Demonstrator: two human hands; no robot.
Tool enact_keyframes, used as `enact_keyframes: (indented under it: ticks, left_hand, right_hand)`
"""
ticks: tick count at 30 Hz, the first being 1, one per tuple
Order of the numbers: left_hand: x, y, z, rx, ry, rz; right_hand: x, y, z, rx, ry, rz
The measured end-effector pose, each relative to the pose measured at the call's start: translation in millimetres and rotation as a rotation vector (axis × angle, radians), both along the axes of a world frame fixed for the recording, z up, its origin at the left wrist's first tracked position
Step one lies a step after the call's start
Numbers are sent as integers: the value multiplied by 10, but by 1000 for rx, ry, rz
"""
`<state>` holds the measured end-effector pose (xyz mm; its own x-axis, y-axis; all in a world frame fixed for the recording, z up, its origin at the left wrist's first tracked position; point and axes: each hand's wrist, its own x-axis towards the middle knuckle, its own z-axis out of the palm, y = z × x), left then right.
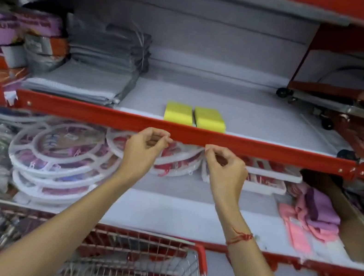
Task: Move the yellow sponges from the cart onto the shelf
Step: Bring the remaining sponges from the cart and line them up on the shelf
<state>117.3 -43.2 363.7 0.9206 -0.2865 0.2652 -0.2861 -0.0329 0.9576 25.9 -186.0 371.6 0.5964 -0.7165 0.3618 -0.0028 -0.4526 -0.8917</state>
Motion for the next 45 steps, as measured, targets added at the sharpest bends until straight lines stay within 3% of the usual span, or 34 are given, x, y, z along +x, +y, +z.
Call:
enact_keyframes:
  ticks: [8, 13, 18, 25, 28, 34, 41, 45]
  left_hand:
    - [-554, 205, -1166, 188, 264, -11]
    - [-883, 337, -2043, 373, 479, 0]
    - [-1228, 518, -2921, 396, 887, 140]
    - [-1704, 634, -3791, 719, 1250, 221]
    - [-1800, 570, -3940, 753, 1315, 186]
    - [-1898, 484, -4165, 840, 1362, 176]
    - [-1873, 565, -4023, 857, 1296, 282]
    - [-1843, 587, -3869, 855, 1267, 213]
  right_hand:
    - [-474, 269, -1346, 89, 365, 121]
    - [-776, 388, -2296, 151, 782, 210]
    - [-1070, 462, -3128, 155, 1153, 333]
    - [-1331, 494, -3829, 47, 1452, 528]
    - [-1384, 542, -4026, 34, 1511, 562]
    - [-1479, 623, -4145, 109, 1508, 424]
    - [-1520, 602, -4110, 244, 1427, 355]
    - [-1495, 612, -3975, 288, 1337, 332]
